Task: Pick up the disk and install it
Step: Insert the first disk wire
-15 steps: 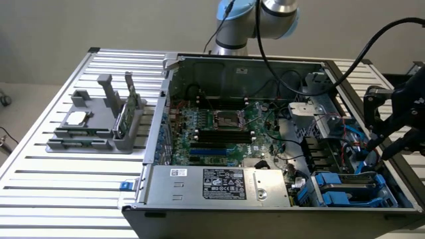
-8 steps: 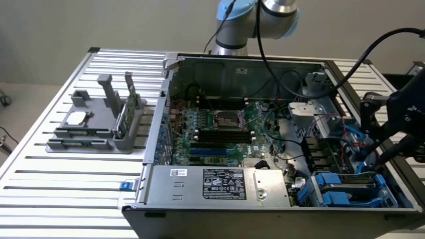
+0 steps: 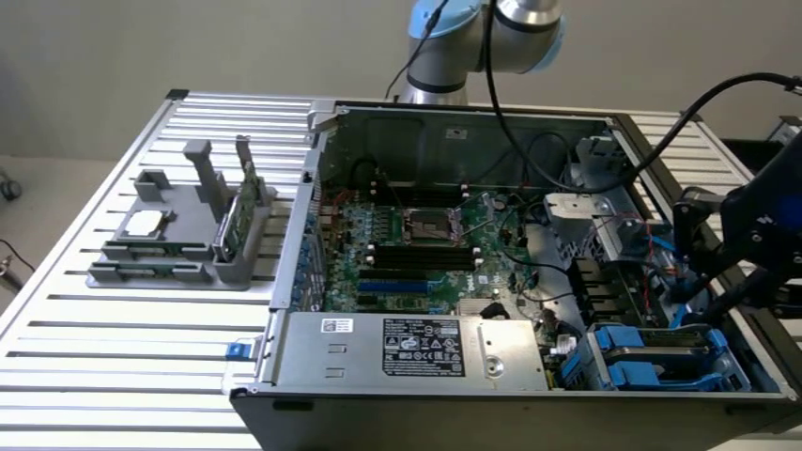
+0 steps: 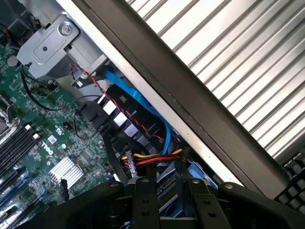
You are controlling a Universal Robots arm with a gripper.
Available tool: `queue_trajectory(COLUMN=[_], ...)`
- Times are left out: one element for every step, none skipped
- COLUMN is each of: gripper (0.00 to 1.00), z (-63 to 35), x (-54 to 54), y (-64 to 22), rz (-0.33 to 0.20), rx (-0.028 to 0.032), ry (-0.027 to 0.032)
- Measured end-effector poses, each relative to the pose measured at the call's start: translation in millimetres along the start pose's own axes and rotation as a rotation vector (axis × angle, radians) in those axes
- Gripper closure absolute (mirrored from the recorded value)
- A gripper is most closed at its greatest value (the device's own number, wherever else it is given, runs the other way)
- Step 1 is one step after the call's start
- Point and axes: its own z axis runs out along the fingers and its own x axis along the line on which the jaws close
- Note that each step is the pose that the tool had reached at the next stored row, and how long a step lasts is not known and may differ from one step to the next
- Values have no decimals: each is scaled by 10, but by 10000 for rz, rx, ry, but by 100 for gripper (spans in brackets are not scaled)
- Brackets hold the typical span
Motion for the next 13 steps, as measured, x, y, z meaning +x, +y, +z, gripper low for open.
queue_trajectory(gripper=[69, 69, 69, 69, 69, 69, 69, 69, 69, 69, 69, 69, 69], z=[12, 18, 20, 20, 20, 21, 21, 20, 18, 17, 16, 16, 19], x=[-2, -6, -11, -18, -24, -30, -35, -41, -49, -60, -67, -70, -70], y=[1, 4, 10, 16, 22, 27, 32, 38, 46, 57, 64, 67, 67], rz=[53, 107, 169, 223, 278, 336, 394, 448, 491, 529, 564, 622, 702], rx=[-2, 2, 16, 37, 60, 86, 113, 144, 176, 207, 225, 229, 229], ry=[-4, -13, -32, -56, -82, -110, -135, -164, -193, -221, -238, -244, -246])
